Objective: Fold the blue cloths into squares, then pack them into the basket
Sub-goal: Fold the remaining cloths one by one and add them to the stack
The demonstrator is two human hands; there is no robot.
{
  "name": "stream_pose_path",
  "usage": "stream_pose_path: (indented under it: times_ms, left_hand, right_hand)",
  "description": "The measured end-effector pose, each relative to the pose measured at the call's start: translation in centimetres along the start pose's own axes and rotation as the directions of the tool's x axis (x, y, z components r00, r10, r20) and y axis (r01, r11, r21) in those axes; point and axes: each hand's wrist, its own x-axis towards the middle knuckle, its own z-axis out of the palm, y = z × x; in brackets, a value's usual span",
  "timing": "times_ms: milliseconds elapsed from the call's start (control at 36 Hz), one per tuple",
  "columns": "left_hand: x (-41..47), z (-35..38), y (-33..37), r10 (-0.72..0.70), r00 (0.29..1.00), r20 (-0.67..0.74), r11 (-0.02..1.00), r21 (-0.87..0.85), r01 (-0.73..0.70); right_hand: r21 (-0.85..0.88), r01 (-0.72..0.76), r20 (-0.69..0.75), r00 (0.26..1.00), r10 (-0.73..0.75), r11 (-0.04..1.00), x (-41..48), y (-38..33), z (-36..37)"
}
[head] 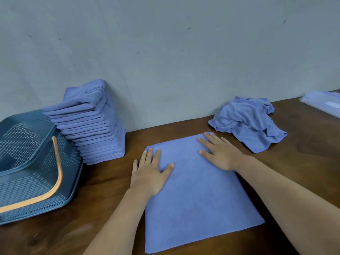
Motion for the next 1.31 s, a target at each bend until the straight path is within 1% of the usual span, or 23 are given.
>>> stream_pose_path:
  times_ms: [83,139,194,250,306,361,417,500,583,667,722,806,889,972,1056,1111,1139,1194,1306]
  left_hand:
    - [0.3,-0.3,0.1,0.001,1.0,-0.003,1.0,0.016,-0.001]
    - [0.2,-0.5,0.4,0.011,0.999,-0.033,1.0,0.014,-0.01]
    - [-0.7,-0.5,0.9,0.03,0.994,-0.109,0.999,0.025,-0.028]
    - [-2.3,-0.3,1.7,0.061,0.986,-0.156,0.998,0.018,-0.059]
    - [-4.3,0.1,2.7,0.107,0.986,-0.127,0.994,-0.009,-0.109]
    - [-6.5,0.7,3.6,0.143,0.987,-0.076,0.988,-0.047,-0.147]
    - [-8.7,1.2,3.9,0.156,0.986,-0.059,0.984,-0.076,-0.16]
    - [-11.4,1.5,3.7,0.15,0.986,-0.068,0.985,-0.074,-0.155]
    - [-13.7,1.3,3.7,0.157,0.985,-0.076,0.986,-0.036,-0.16]
    - [-15.7,1.4,4.0,0.194,0.978,-0.071,0.979,-0.041,-0.197]
    - [-16.7,1.7,4.1,0.24,0.966,-0.098,0.969,-0.033,-0.244]
    - [-17.9,2.5,4.0,0.306,0.933,-0.189,0.948,-0.027,-0.316]
    - [-18.6,3.2,3.2,0.355,0.881,-0.312,0.924,-0.025,-0.381]
    - [-18.9,3.1,3.1,0.427,0.826,-0.367,0.886,-0.011,-0.463]
    - [-19.5,2.7,3.6,0.57,0.753,-0.327,0.805,0.038,-0.593]
    - [-20.0,2.5,3.8,0.635,0.725,-0.266,0.759,0.038,-0.65]
    - [-20.1,2.4,3.8,0.646,0.724,-0.242,0.75,0.028,-0.661]
    - [-20.1,2.4,3.8,0.635,0.74,-0.221,0.759,0.0,-0.651]
    - [-20.0,2.8,4.0,0.603,0.76,-0.244,0.781,-0.011,-0.624]
  right_hand:
    - [-0.047,0.013,-0.001,1.0,-0.013,0.999,-0.3,-0.5,-0.6]
    - [-0.085,0.046,-0.058,0.997,-0.051,0.995,-1.0,-1.2,-0.7]
    - [-0.054,0.083,-0.1,0.991,-0.088,0.995,-2.2,-2.3,-0.4]
    - [0.023,0.09,-0.102,0.991,-0.087,0.996,-3.7,-3.7,0.2]
    - [0.055,0.096,-0.094,0.991,-0.091,0.994,-5.7,-5.0,1.1]
    - [0.047,0.11,-0.07,0.992,-0.106,0.993,-8.1,-5.6,1.8]
    - [0.021,0.106,-0.044,0.994,-0.105,0.994,-10.6,-5.5,2.5]
    - [-0.028,0.057,-0.038,0.998,-0.058,0.998,-14.0,-4.7,2.7]
    - [-0.045,0.003,-0.047,0.999,-0.006,0.999,-17.4,-4.2,2.5]
    - [-0.064,-0.025,-0.058,0.998,0.022,0.998,-19.9,-4.6,2.5]
    - [-0.071,-0.018,-0.084,0.996,0.012,0.997,-20.8,-5.4,2.8]
    - [-0.102,0.053,-0.136,0.988,-0.067,0.993,-21.7,-6.3,3.2]
    - [-0.124,0.106,-0.168,0.978,-0.127,0.987,-22.2,-6.4,3.4]
    - [-0.104,0.201,-0.222,0.95,-0.22,0.974,-22.5,-6.1,3.2]
    - [-0.065,0.39,-0.275,0.878,-0.393,0.918,-23.0,-6.0,3.6]
    - [-0.055,0.485,-0.297,0.826,-0.478,0.873,-23.4,-5.9,4.3]
    - [-0.048,0.503,-0.301,0.817,-0.493,0.863,-23.6,-5.8,4.6]
    - [-0.026,0.506,-0.29,0.822,-0.491,0.862,-23.7,-5.7,4.7]
    - [-0.009,0.491,-0.277,0.836,-0.474,0.871,-23.8,-5.7,4.3]
